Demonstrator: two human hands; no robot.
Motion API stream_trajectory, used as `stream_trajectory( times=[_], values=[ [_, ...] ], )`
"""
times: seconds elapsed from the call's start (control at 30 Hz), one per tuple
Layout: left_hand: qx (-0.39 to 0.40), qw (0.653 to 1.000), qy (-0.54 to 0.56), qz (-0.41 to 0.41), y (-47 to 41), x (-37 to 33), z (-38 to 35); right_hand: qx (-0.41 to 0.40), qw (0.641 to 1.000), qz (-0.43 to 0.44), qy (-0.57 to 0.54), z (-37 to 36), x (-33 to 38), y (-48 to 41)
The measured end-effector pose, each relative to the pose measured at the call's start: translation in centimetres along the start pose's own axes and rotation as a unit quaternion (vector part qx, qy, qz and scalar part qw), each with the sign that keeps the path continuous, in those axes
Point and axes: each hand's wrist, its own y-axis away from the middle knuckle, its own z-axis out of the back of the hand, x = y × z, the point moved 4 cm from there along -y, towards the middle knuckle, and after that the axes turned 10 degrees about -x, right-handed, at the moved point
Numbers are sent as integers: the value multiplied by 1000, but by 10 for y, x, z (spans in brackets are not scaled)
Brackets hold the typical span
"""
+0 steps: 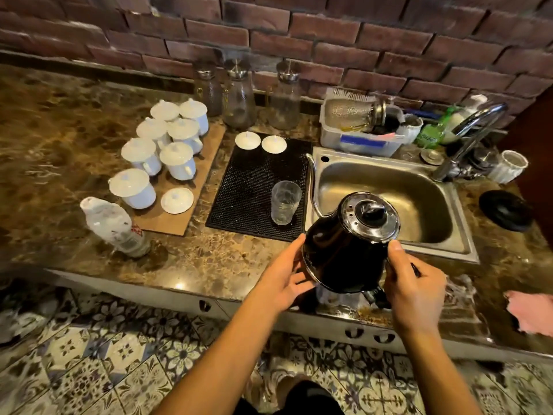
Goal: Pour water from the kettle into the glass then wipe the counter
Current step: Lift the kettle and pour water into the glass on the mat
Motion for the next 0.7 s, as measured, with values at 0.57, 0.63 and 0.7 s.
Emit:
stream_trajectory(
  times=[0.57,0.63,0.7],
  values=[
    [-3,998,-47,45,-56,-22,-20,28,999,31,19,-18,-13,-39],
    [-1,998,-41,46,-63,-22,-19,31,999,35,24,-18,-13,-43],
    [-2,998,-36,52,-67,-21,-18,31,998,39,30,-19,-13,-45]
  ],
)
